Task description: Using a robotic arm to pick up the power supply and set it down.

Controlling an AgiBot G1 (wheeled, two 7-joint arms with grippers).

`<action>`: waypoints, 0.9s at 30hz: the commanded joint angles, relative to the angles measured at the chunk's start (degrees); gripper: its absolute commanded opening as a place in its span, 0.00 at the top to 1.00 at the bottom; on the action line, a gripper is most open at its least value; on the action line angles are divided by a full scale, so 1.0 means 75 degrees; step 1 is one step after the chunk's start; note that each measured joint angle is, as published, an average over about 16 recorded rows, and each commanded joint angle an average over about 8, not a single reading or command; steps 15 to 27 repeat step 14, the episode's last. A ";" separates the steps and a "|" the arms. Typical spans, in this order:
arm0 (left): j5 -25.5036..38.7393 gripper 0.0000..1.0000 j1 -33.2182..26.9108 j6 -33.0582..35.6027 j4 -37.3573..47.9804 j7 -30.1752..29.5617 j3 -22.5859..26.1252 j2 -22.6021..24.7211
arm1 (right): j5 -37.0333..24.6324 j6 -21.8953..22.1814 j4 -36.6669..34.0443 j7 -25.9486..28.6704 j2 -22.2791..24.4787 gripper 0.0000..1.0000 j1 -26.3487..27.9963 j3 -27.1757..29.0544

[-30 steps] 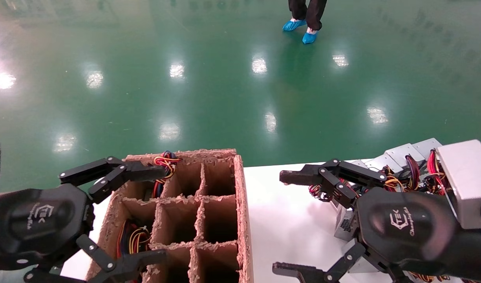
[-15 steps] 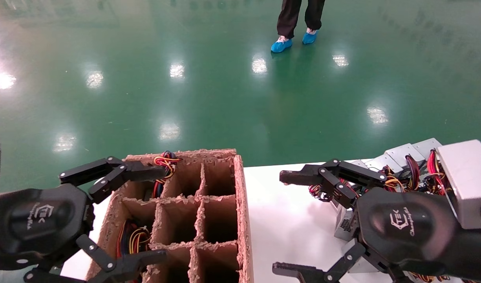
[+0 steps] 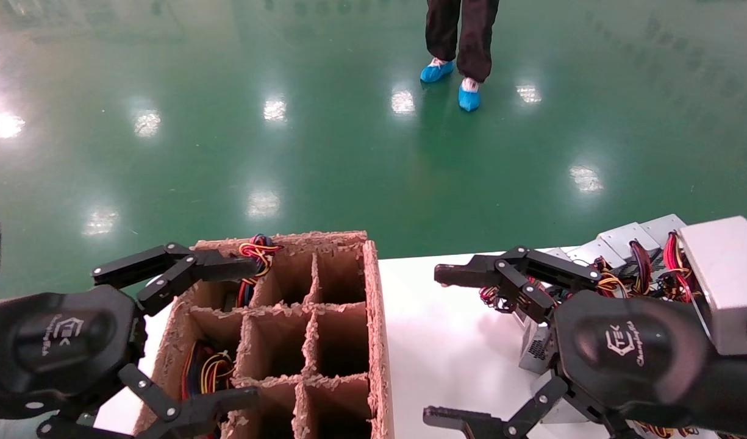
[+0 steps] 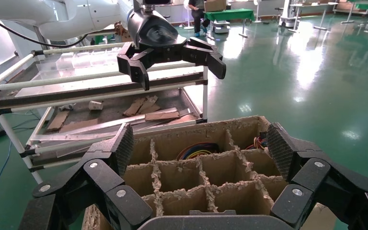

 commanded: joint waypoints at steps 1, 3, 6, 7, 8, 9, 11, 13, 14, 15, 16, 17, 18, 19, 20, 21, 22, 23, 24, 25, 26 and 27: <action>0.0000 0.00 0.0000 0.0000 0.0000 0.0000 0.0000 0.0000 | 0.0001 0.0001 0.0000 0.0000 0.0001 0.00 0.0000 -0.0001; 0.0000 0.00 0.0000 0.0000 0.0000 0.0000 0.0000 0.0000 | 0.0001 0.0002 0.0000 0.0000 0.0001 0.00 0.0000 -0.0002; 0.0000 0.00 0.0000 0.0000 0.0000 0.0000 0.0000 0.0000 | 0.0002 0.0002 0.0000 0.0000 0.0001 0.00 0.0000 -0.0002; 0.0000 0.00 0.0000 0.0000 0.0000 0.0000 0.0000 0.0000 | 0.0002 0.0002 0.0000 0.0000 0.0001 0.00 0.0000 -0.0002; 0.0000 0.00 0.0000 0.0000 0.0000 0.0000 0.0000 0.0000 | 0.0002 0.0002 0.0000 0.0000 0.0001 0.00 0.0000 -0.0002; 0.0000 0.00 0.0000 0.0000 0.0000 0.0000 0.0000 0.0000 | 0.0002 0.0002 0.0000 0.0000 0.0001 0.00 0.0000 -0.0002; 0.0000 0.00 0.0000 0.0000 0.0000 0.0000 0.0000 0.0000 | 0.0002 0.0002 0.0000 0.0000 0.0001 0.00 0.0000 -0.0002; 0.0000 0.00 0.0000 0.0000 0.0000 0.0000 0.0000 0.0000 | 0.0002 0.0002 0.0000 0.0000 0.0001 0.00 0.0000 -0.0002; 0.0000 0.00 0.0000 0.0000 0.0000 0.0000 0.0000 0.0000 | 0.0002 0.0002 0.0000 0.0000 0.0001 0.00 0.0000 -0.0002; 0.0000 0.00 0.0000 0.0000 0.0000 0.0000 0.0000 0.0000 | 0.0002 0.0002 0.0000 0.0000 0.0001 0.00 0.0000 -0.0002; 0.0000 0.00 0.0000 0.0000 0.0000 0.0000 0.0000 0.0000 | 0.0002 0.0002 0.0000 0.0000 0.0001 0.00 0.0000 -0.0002; 0.0000 0.00 0.0000 0.0000 0.0000 0.0000 0.0000 0.0000 | 0.0002 0.0002 0.0000 0.0000 0.0001 0.00 0.0000 -0.0002; 0.0000 0.00 0.0000 0.0000 0.0000 0.0000 0.0000 0.0000 | 0.0002 0.0002 0.0000 0.0000 0.0001 0.00 0.0000 -0.0002; 0.0000 0.00 0.0000 0.0000 0.0000 0.0000 0.0000 0.0000 | 0.0002 0.0002 0.0000 0.0000 0.0001 0.00 0.0000 -0.0002; 0.0000 0.00 0.0000 0.0000 0.0000 0.0000 0.0000 0.0000 | 0.0002 0.0002 0.0000 0.0000 0.0001 0.00 0.0000 -0.0002; 0.0000 0.00 0.0000 0.0000 0.0000 0.0000 0.0000 0.0000 | 0.0002 0.0002 0.0000 0.0000 0.0001 0.00 0.0000 -0.0002; 0.0000 0.00 0.0000 0.0000 0.0000 0.0000 0.0000 0.0000 | 0.0002 0.0002 0.0000 0.0000 0.0001 0.00 0.0000 -0.0002; 0.0000 0.00 0.0000 0.0000 0.0000 0.0000 0.0000 0.0000 | 0.0002 0.0002 0.0000 0.0000 0.0001 0.00 0.0000 -0.0002; 0.0000 0.00 0.0000 0.0000 0.0000 0.0000 0.0000 0.0000 | 0.0002 0.0002 0.0000 0.0000 0.0001 0.00 0.0000 -0.0002; 0.0000 0.00 0.0000 0.0000 0.0000 0.0000 0.0000 0.0000 | 0.0002 0.0002 0.0000 0.0000 0.0001 0.00 0.0000 -0.0002; 0.0000 0.00 0.0000 0.0000 0.0000 0.0000 0.0000 0.0000 | 0.0002 0.0002 0.0000 0.0000 0.0001 0.00 0.0000 -0.0002; 0.0000 0.00 0.0000 0.0000 0.0000 0.0000 0.0000 0.0000 | 0.0002 0.0002 0.0000 0.0000 0.0001 0.00 0.0000 -0.0002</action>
